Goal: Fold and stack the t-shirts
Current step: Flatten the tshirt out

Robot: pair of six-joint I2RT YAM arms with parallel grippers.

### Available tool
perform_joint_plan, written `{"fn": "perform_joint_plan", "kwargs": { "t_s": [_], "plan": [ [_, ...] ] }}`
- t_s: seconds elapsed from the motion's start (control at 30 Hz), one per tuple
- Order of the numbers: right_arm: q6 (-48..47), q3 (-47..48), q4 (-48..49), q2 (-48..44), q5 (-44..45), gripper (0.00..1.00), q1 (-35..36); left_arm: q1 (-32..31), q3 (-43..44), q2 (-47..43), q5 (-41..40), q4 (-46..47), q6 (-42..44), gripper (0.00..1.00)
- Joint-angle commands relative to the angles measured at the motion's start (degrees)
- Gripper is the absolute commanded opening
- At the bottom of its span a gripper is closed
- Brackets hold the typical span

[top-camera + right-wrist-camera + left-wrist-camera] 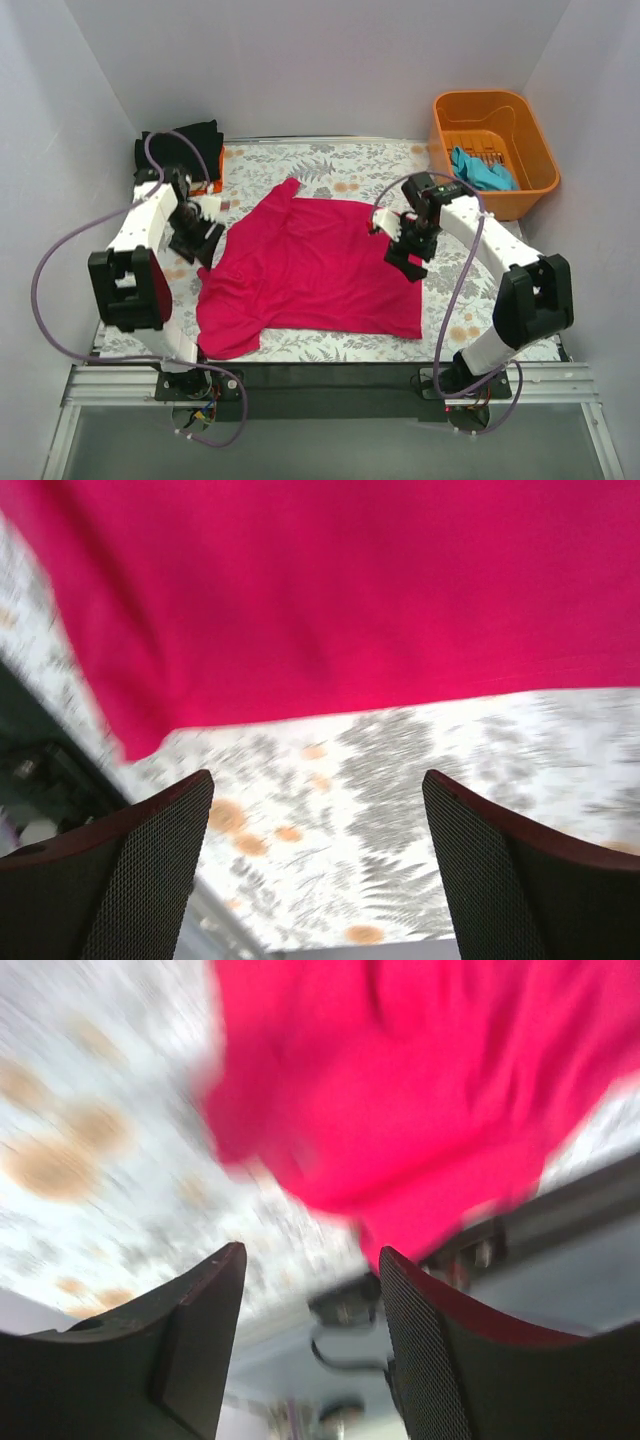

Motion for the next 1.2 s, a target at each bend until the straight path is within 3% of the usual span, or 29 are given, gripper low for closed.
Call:
{"fn": "perform_joint_plan", "kwargs": {
  "t_s": [0.0,0.07,0.2,0.37,0.57,0.67,0.83,0.97,1.03,1.07,1.17],
  "plan": [
    [3.57,9.15,3.84,4.33,-1.36,0.75,-1.36,-0.17,16.18,8.84,9.1,6.64,-4.86,0.53],
    [5.61,11.53,6.23,8.8,-0.22,0.69,-1.45,-0.96,25.16,16.64,14.09,9.99,-7.17,0.53],
    [10.79,18.1,13.52,17.42,4.95,0.63,-1.54,-5.7,35.63,28.6,12.9,22.45,-14.11,0.49],
    [12.91,25.77,14.15,25.51,5.32,0.6,-1.71,-11.06,49.86,39.36,17.2,26.52,-18.07,0.49],
    [12.56,27.45,14.24,28.25,5.68,0.57,-2.33,-12.3,49.27,42.53,20.09,37.15,-21.59,0.56],
    [12.47,26.92,14.42,28.43,5.23,0.57,-2.59,-12.56,49.36,43.94,23.08,35.85,-21.24,0.55],
    [12.74,27.36,14.59,30.35,4.97,0.56,-3.73,-12.65,47.08,45.26,24.67,34.44,-20.19,0.43],
    [12.91,27.27,14.59,30.54,4.36,0.53,-4.35,-12.65,46.28,45.87,22.91,34.09,-19.66,0.47],
    [12.74,27.1,14.59,30.27,4.44,0.52,-4.35,-12.65,46.11,45.61,23.7,33.82,-18.87,0.2],
    [12.65,27.01,14.51,30.1,4.53,0.52,-4.35,-12.65,46.2,45.26,23.79,33.74,-19.04,0.0],
    [12.21,26.48,14.5,29.57,4.79,0.5,-4.53,-12.39,44.02,41.32,24.14,34.43,-17.82,0.0]
  ]
}}
